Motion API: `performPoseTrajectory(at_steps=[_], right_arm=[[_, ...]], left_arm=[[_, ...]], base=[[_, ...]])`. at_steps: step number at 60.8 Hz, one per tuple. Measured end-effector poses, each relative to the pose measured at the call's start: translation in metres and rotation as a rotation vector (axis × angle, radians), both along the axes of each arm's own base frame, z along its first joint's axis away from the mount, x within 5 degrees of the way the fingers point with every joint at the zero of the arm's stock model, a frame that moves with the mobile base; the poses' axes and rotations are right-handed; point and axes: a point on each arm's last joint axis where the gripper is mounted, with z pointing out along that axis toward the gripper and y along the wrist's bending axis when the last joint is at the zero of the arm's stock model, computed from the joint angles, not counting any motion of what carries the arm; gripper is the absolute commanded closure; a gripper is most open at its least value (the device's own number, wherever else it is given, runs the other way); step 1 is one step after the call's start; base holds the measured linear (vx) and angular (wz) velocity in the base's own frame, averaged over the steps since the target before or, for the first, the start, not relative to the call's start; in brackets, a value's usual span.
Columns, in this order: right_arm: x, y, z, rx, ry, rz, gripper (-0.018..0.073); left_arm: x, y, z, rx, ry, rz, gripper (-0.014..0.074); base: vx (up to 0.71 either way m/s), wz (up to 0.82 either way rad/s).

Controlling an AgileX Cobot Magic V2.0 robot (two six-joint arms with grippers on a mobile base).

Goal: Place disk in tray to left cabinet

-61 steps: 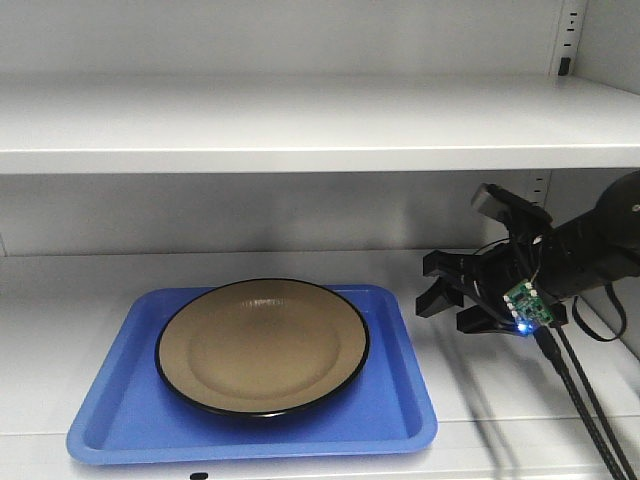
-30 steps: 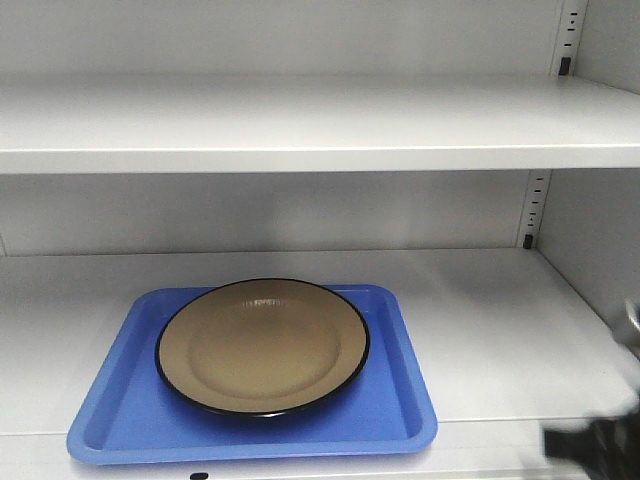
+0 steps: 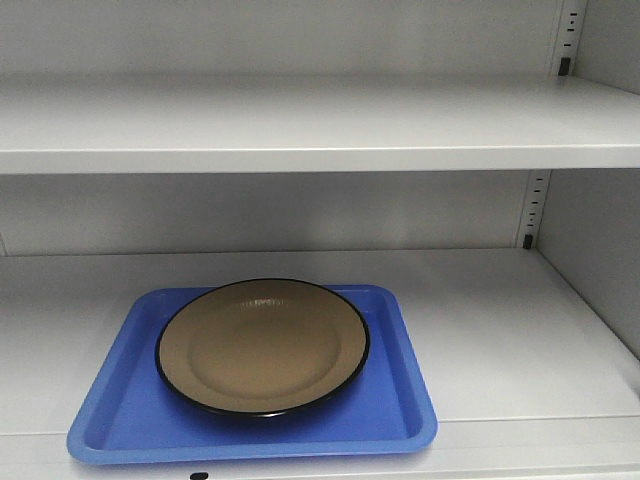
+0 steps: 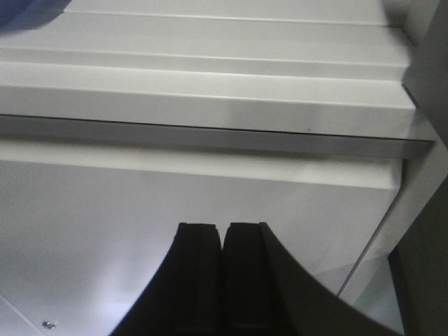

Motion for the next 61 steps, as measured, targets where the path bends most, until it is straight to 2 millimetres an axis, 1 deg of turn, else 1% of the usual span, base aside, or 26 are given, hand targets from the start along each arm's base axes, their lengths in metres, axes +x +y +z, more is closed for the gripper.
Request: performPoseTrajectory(at_steps=[6,14,17,23,29,61], right_arm=[[-0.009,-0.003,-0.013,-0.028,-0.07,-0.006,0.0569],[-0.018,-0.005,-0.034,-0.017,-0.15,-0.026,0.0568],[-0.02,-0.006,-0.037,0.0,-0.189,-0.034,0.0568],[-0.023,-0.007,-0.033,0.004,-0.26,-0.041,0.0568],[-0.024,-0.008,-0.032,-0.003,-0.283,-0.053,0.0568],[-0.023,-0.008,-0.03,0.001,-0.297,-0.062,0.0568]], left_arm=[[0.0,0.0,0.0,0.0,0.0,0.0,0.0603],[0.0,0.0,0.0,0.0,0.0,0.0,0.0603],[0.0,0.0,0.0,0.0,0.0,0.0,0.0603],[0.0,0.0,0.0,-0.001,-0.001,0.0,0.0603],[0.0,0.0,-0.001,-0.001,0.004,-0.001,0.0603],[0.0,0.0,-0.001,-0.001,0.005,-0.001,0.0603]], base=[[0.0,0.0],[0.0,0.0],[0.0,0.0],[0.0,0.0],[0.0,0.01],[0.0,0.0]])
